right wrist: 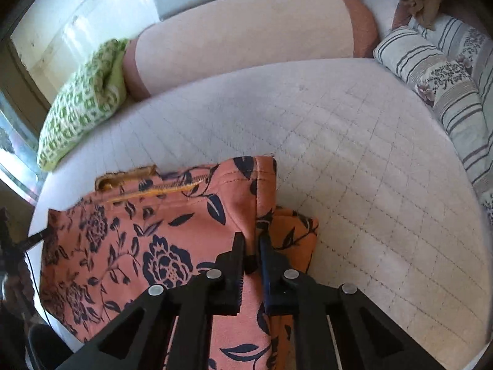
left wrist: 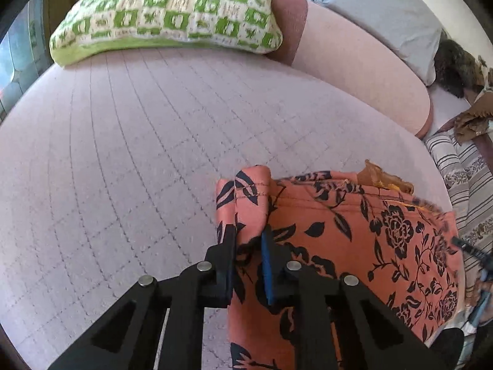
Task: Fold small clothes
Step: 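Grasp the folded blouse edge with both tools and fold it over again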
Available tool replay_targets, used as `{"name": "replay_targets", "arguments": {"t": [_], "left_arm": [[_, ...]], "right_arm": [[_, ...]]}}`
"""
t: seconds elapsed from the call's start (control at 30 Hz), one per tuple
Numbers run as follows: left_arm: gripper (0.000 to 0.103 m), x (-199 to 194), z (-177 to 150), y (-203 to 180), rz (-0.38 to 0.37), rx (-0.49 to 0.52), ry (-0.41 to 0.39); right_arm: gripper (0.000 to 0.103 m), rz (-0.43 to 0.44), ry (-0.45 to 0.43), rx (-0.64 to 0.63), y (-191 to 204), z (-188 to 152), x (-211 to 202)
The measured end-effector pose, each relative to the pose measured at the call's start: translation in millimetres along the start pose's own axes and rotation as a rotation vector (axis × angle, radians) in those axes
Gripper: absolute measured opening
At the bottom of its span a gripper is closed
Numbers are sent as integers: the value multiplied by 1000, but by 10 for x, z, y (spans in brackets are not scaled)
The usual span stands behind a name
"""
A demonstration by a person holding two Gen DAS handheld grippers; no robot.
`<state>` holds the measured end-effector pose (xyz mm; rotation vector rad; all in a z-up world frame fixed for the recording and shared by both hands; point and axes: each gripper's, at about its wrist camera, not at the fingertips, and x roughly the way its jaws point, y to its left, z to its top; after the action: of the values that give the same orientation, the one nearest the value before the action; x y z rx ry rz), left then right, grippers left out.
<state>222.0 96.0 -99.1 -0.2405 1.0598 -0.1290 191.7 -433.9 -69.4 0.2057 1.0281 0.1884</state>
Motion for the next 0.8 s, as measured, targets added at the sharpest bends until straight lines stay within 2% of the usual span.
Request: {"name": "replay_targets", "arguments": {"t": [0.03,0.07,0.1,0.13,0.17,0.2,0.23,0.27,0.33,0.37,0.4,0.43,0.5,0.57,0.67,0.7,0.77,0.8], "left_arm": [[19,-2,5,41,-8,-18,0],[28,-46,-5,93,-18,-33,-6],[41,-63,0,128,-26,-48,-11],[47,-83,12,150,-33,-57,-17],[54,-112,31,162,-38,-60,-35],[55,-113,48,149,-26,-73,-30],[55,-106,76,132,-20,-62,-32],[55,-82,106,110,-14,-54,-26],[53,-31,153,59,-15,-47,-17],[32,5,176,19,-11,-32,-8],[9,53,204,-35,9,-3,11],[9,74,223,-65,27,11,19],[5,10,246,-151,32,43,-10],[5,-167,268,-251,37,86,-70],[5,-370,309,-298,15,90,-136],[5,-332,321,-307,15,91,-127],[8,-112,328,-300,68,90,-84],[15,33,315,-266,91,83,-56]], "right_arm": [[13,21,23,1,-57,-47,69],[15,39,32,10,-61,-53,121],[16,64,30,31,-90,-58,138],[24,94,12,57,-135,-57,116],[41,125,-2,77,-189,-55,86],[54,147,-14,97,-230,-39,66],[74,151,-32,117,-258,-8,55],[75,145,-47,126,-253,25,71],[75,157,-27,155,-284,109,182],[71,178,0,172,-293,130,268],[61,184,27,184,-266,161,391],[23,158,40,182,-250,185,459],[8,145,18,180,-246,193,419],[7,120,-40,135,-113,203,206],[7,80,-135,89,-33,223,-148],[7,62,-142,80,-37,229,-177],[8,53,-97,119,-169,222,18],[10,42,-103,161,-287,183,162]]}}
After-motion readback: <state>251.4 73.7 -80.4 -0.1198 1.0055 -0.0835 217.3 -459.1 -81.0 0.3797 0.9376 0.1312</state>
